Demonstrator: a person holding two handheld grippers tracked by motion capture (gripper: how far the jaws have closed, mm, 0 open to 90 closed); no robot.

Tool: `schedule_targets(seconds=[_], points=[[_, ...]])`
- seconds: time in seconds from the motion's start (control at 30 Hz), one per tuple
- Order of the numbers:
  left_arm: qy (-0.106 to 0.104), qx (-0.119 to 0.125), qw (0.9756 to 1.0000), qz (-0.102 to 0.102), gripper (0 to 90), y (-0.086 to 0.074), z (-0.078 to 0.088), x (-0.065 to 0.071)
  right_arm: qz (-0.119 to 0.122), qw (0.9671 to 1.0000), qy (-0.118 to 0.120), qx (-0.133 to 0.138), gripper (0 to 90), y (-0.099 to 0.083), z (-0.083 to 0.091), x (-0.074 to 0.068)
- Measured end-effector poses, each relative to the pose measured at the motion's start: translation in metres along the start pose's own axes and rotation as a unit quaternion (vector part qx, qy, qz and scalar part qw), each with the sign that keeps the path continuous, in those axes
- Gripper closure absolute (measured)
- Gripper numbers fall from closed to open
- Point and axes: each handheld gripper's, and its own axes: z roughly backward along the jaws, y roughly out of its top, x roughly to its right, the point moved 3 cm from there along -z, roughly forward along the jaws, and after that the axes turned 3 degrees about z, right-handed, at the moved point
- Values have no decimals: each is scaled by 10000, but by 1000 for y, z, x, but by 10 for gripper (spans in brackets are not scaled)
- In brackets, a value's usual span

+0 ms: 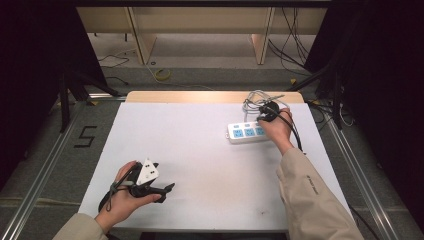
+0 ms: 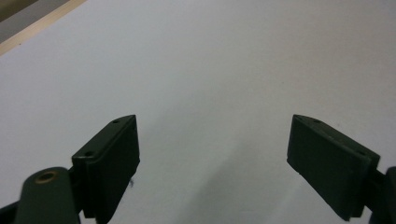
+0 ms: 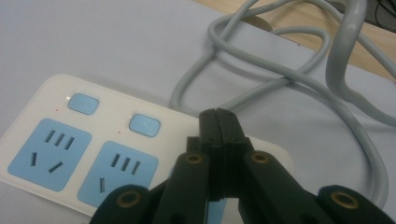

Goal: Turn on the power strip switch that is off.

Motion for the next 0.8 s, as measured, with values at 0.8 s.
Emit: schedule_targets(seconds=[0.8], points=[[-13, 3, 10000, -13, 167, 0, 0, 1, -25, 9998, 38, -204, 900, 2, -6, -1]])
